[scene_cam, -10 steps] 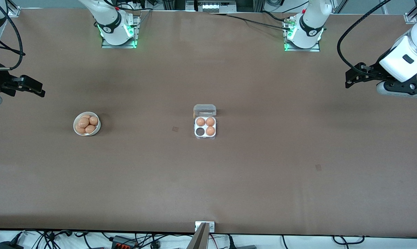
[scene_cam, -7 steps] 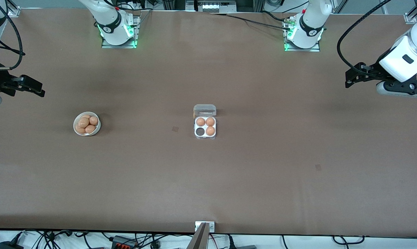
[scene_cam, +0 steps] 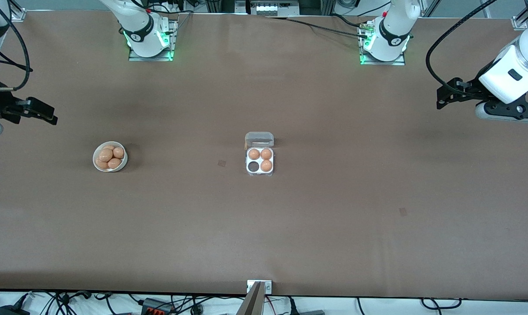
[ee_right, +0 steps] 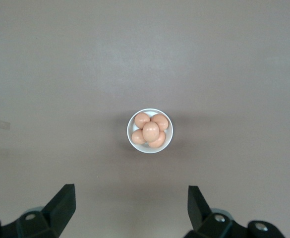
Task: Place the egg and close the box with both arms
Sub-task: 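Move the right gripper over the white bowl of eggs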
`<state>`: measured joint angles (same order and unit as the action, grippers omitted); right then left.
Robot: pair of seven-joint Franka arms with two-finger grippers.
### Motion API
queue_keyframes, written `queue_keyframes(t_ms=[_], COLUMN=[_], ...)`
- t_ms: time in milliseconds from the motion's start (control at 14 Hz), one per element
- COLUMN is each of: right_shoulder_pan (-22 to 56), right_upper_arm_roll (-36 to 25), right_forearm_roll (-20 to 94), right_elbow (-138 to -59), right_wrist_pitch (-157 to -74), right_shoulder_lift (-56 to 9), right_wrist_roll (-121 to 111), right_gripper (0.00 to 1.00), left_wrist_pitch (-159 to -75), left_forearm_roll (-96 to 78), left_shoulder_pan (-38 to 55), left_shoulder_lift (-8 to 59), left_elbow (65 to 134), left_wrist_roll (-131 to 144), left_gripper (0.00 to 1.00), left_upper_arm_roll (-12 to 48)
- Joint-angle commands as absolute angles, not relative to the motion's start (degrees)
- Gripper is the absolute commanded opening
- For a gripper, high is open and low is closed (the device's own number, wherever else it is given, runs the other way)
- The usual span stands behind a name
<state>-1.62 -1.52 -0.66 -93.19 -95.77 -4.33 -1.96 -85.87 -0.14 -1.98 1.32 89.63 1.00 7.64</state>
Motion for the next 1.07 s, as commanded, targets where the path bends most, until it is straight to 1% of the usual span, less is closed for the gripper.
queue_keyframes(t_ms=[0, 429, 571, 857, 1000], right_shoulder_pan=[-2.72, -2.55, -2.2, -2.63, -3.68], right_upper_arm_roll=[-0.97, -0.88, -0.88, -0.88, -0.88], right_forearm_roll=[0.88, 0.7, 0.53, 0.35, 0.26], right_elbow=[-93.78, -93.78, -93.87, -94.48, -96.66], right_wrist_pitch=[-96.68, -101.68, -103.0, -105.81, -106.17], right_shoulder_lift=[-6.14, -14.4, -17.13, -22.75, -23.9], right_wrist_roll=[-1.32, -1.32, -1.32, -1.49, -2.11], right_gripper=[1.0, 1.0, 1.0, 1.0, 1.0], left_wrist_pitch=[-83.23, -80.69, -78.41, -78.4, -78.4], left_forearm_roll=[0.44, 0.79, 0.7, 0.53, 0.35], left_shoulder_pan=[-1.76, -1.76, -1.5, -1.67, -1.67], left_shoulder_lift=[2.29, 2.29, 2.37, 2.99, 2.99], left_elbow=[87.1, 87.1, 87.01, 86.92, 86.92], left_wrist_roll=[1.49, 1.06, 0.88, 0.7, 0.7], left_gripper=[1.0, 1.0, 1.0, 1.0, 1.0], left_upper_arm_roll=[7.82, 7.82, 7.82, 7.82, 7.82])
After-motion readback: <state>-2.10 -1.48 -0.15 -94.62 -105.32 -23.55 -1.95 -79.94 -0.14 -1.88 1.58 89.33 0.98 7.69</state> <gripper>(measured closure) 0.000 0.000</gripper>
